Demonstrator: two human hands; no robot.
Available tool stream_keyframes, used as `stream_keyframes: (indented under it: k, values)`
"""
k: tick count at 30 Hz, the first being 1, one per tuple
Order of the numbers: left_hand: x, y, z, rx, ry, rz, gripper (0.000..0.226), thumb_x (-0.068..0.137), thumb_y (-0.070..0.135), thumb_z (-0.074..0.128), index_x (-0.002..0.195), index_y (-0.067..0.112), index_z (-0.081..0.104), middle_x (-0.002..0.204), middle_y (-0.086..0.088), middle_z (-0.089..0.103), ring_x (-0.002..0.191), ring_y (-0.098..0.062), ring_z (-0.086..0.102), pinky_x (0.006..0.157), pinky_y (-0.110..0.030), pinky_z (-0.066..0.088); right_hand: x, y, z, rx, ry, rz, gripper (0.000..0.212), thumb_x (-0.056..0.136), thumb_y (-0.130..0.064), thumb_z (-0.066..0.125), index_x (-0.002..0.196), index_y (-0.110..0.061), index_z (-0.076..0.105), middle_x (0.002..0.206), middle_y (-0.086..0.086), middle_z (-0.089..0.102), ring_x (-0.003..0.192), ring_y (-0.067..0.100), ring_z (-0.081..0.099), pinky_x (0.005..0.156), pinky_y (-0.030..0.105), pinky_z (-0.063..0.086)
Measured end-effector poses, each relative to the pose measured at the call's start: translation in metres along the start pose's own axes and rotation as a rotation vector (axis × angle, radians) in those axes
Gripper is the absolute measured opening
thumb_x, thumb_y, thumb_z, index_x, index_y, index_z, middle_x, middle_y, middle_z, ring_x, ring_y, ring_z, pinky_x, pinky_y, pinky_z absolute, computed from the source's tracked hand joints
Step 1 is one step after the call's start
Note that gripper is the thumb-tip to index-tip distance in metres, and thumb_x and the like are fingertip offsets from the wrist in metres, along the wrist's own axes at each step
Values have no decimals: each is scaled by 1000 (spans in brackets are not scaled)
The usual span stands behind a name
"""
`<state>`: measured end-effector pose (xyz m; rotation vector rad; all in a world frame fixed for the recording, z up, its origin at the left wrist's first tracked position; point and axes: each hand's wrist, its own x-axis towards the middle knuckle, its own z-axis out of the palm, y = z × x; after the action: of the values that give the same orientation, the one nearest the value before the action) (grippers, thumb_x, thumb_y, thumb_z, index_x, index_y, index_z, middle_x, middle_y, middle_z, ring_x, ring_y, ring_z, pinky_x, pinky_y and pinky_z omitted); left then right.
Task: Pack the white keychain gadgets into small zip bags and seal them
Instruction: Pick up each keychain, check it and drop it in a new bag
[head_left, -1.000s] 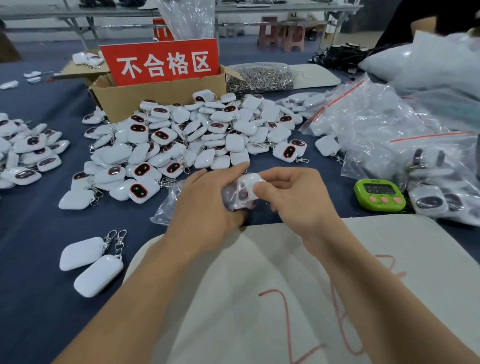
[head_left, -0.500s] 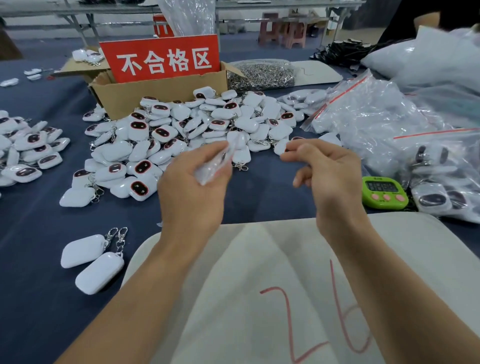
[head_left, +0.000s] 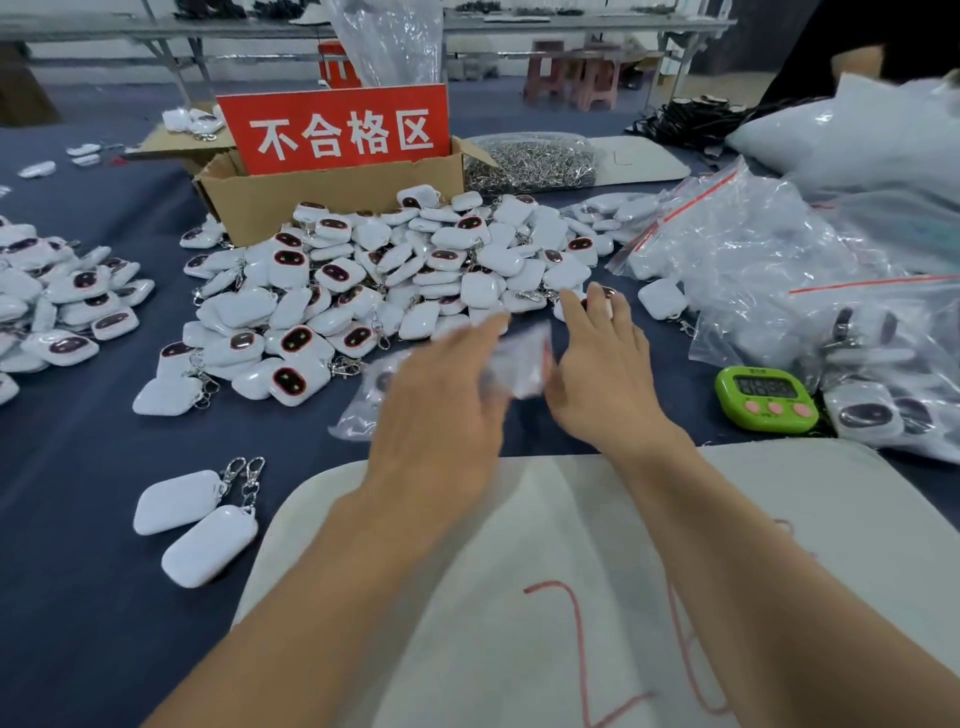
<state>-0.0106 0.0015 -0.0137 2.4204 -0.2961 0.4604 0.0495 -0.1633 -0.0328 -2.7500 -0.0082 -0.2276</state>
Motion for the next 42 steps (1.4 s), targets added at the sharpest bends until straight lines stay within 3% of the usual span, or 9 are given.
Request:
stream_keyframes:
  k: [3, 8, 16, 21, 25, 28, 32, 36, 42]
  values:
    - [-4, -2, 16, 71, -287, 4, 57, 102, 36, 54, 155, 29, 37, 158, 7, 42, 146, -14, 35, 120, -29, 20, 3, 2, -1, -52, -25, -28, 59, 106, -33, 42, 160, -15, 26, 167, 6, 24, 156, 29, 15, 125, 44, 13]
    - [-2, -13, 19, 152, -401, 48, 68, 102, 55, 40, 162, 26, 22, 169, 8, 20, 155, -7, 11, 127, -30, 3, -1, 1, -6, 58, 28, -11, 44, 99, -18, 54, 143, -15, 53, 140, 8, 51, 130, 33, 48, 111, 41, 32]
    - [-5, -12, 21, 301, -247, -175, 78, 98, 66, 36, 161, 22, 22, 170, 1, 17, 157, -19, 12, 128, -41, 5, -15, 9, -19, 25, -53, 70, 45, 93, -10, 59, 138, -16, 55, 134, 8, 47, 120, 32, 49, 85, 32, 31]
    - [-7, -3, 18, 140, -66, -120, 84, 82, 53, 63, 154, 21, 31, 166, 2, 27, 152, -15, 21, 124, -33, 12, -29, 9, -22, 107, -13, 88, 44, 90, -6, 59, 130, -24, 58, 129, 1, 53, 106, 23, 48, 80, 31, 35]
    - [-4, 4, 13, -61, -48, 43, 68, 80, 33, 66, 144, 33, 45, 158, 17, 35, 144, -2, 31, 111, -8, 18, -36, 5, -29, 510, 81, 100, 33, 80, 0, 69, 91, -30, 66, 88, -8, 68, 68, 7, 57, 55, 12, 42]
    - [-3, 7, 10, -99, -76, 142, 61, 88, 25, 57, 148, 34, 48, 159, 19, 36, 145, 3, 30, 111, -6, 16, -37, -4, -36, 660, 9, 36, 22, 74, -6, 78, 82, -26, 74, 69, -5, 68, 60, 3, 54, 59, 18, 47]
    - [-3, 8, 6, -180, 79, 139, 38, 96, 24, 56, 133, 28, 61, 132, 17, 60, 124, -4, 52, 105, -18, 38, -41, -11, -40, 926, -23, 8, 22, 72, -4, 79, 87, -19, 80, 77, 3, 77, 71, 15, 67, 75, 40, 59]
    - [-1, 6, 3, -312, 170, -32, 19, 91, 23, 74, 106, 33, 67, 92, 23, 68, 91, 0, 64, 79, -13, 46, -42, -16, -38, 1219, -54, 36, 28, 77, 12, 76, 92, -11, 82, 77, 1, 78, 63, 8, 67, 60, 14, 50]
    - [0, 8, 4, -471, 158, -93, 28, 89, 23, 77, 103, 43, 65, 76, 18, 72, 70, 0, 69, 64, -7, 45, -42, -20, -35, 1382, -190, 148, 16, 84, -14, 75, 98, -10, 83, 84, 9, 66, 73, 19, 46, 62, 26, 38]
